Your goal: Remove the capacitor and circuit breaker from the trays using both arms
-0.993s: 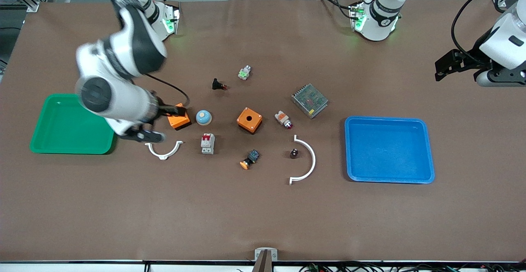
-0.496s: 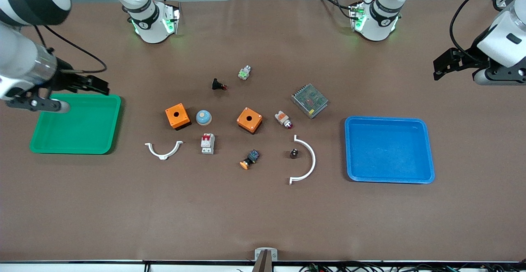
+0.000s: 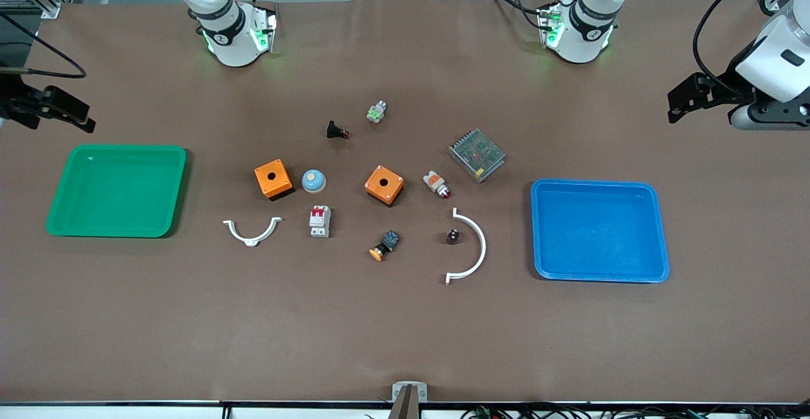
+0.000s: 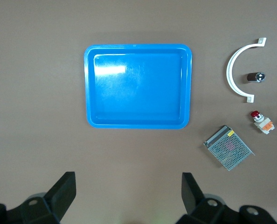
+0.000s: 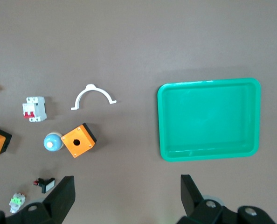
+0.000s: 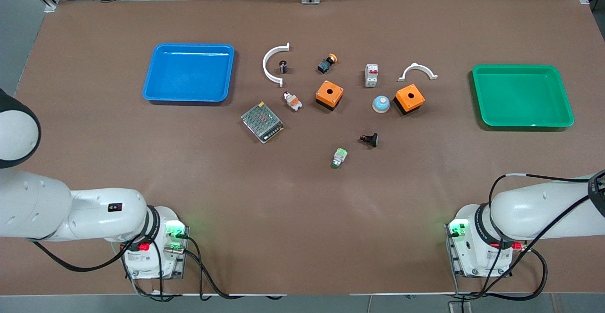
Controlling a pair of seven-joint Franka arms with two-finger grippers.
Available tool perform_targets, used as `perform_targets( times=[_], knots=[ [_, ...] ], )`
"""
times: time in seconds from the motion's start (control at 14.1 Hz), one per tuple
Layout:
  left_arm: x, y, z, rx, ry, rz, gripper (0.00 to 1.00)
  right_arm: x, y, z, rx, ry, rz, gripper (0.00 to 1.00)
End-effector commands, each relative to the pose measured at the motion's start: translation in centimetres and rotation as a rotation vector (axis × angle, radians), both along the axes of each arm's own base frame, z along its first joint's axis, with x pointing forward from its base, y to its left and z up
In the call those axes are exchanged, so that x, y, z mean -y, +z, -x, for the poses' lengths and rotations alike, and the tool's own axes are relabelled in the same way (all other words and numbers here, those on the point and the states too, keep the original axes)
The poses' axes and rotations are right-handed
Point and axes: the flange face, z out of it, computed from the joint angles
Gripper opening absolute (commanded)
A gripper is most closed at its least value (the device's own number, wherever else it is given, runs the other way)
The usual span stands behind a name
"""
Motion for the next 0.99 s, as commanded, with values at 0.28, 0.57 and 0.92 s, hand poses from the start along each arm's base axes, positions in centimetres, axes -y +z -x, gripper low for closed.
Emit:
perform_targets(
  times=[0.28,0.57,0.92],
  knots=[
    [0.2,1.2,0.0,0.025,-0.008,-0.018,1.00,0.3,2.4,-1.2,0.051,-0.011,-0.012,1.00],
    [0.3,1.3,0.0,0.027,0.003,-0.016,1.00,0.2,2.3,-1.3,0.051,-0.009,-0.013,1.00],
    [0.2,1.1,0.1,0.019,0.030,-0.007,1.00,0.2,2.2,-1.3,0.050,-0.009,-0.015,1.00]
  ],
)
